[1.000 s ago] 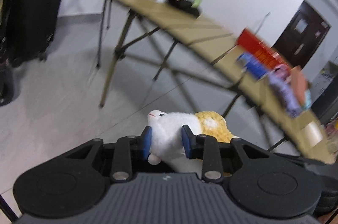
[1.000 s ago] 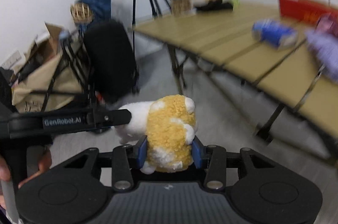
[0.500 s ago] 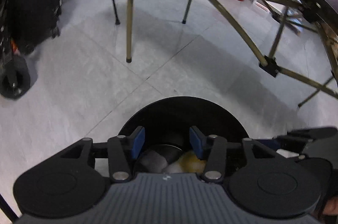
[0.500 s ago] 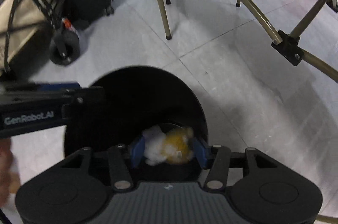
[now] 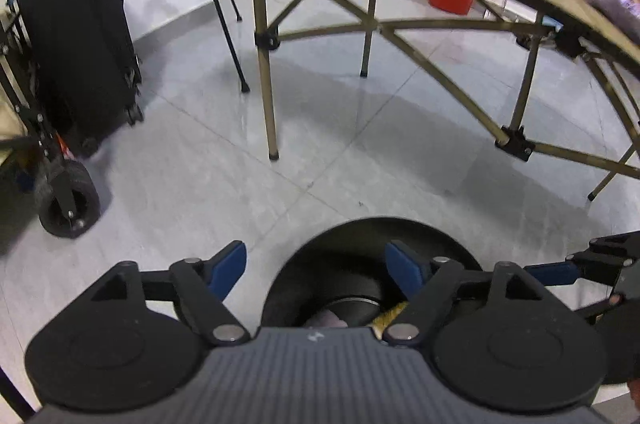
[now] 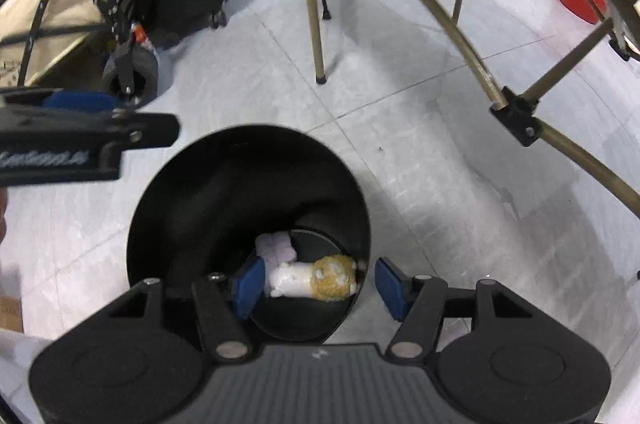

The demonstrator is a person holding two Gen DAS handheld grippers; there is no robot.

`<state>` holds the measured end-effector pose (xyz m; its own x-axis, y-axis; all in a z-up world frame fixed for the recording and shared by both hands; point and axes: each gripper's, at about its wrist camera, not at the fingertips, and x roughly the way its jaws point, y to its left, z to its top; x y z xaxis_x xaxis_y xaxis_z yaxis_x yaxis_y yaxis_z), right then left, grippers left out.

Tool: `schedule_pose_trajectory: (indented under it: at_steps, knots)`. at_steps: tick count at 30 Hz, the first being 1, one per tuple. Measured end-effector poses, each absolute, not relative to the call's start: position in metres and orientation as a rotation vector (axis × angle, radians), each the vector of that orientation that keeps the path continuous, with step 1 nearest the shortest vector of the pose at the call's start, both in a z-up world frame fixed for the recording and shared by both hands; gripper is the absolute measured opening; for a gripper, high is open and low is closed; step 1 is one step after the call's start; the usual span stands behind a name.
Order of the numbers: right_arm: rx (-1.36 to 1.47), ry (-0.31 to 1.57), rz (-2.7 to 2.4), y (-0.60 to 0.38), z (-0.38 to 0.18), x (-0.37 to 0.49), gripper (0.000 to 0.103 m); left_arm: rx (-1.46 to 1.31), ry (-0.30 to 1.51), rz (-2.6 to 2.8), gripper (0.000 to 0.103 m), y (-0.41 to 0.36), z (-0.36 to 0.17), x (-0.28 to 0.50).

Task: Collect trash
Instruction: 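Carry the plush hamster over the bin and open both tools, then move both tools to the blue tissue box and grasp it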

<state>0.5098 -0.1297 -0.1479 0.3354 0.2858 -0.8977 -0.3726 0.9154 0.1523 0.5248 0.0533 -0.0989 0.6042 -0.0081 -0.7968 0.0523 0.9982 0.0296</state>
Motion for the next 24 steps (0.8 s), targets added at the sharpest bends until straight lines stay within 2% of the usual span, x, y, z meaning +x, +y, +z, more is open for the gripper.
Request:
schedule_pose_trajectory:
  at_steps: [15, 18, 24]
  knots:
    - [0.061, 0.870, 0.543, -0.151, -0.062, 0.486, 0.060, 0.016, 0.717, -0.139, 0.085, 0.042, -0.047, 0.513]
    - [0.077, 0.826, 0.546, -0.156, -0.048, 0.481, 0.060, -0.008, 0.660, -0.136, 0.090, 0.043, -0.039, 0.511]
    - [0.218, 0.578, 0.426, -0.196, -0.002, 0.478, 0.058, -0.049, 0.580, -0.196, 0.089, 0.034, -0.005, 0.520]
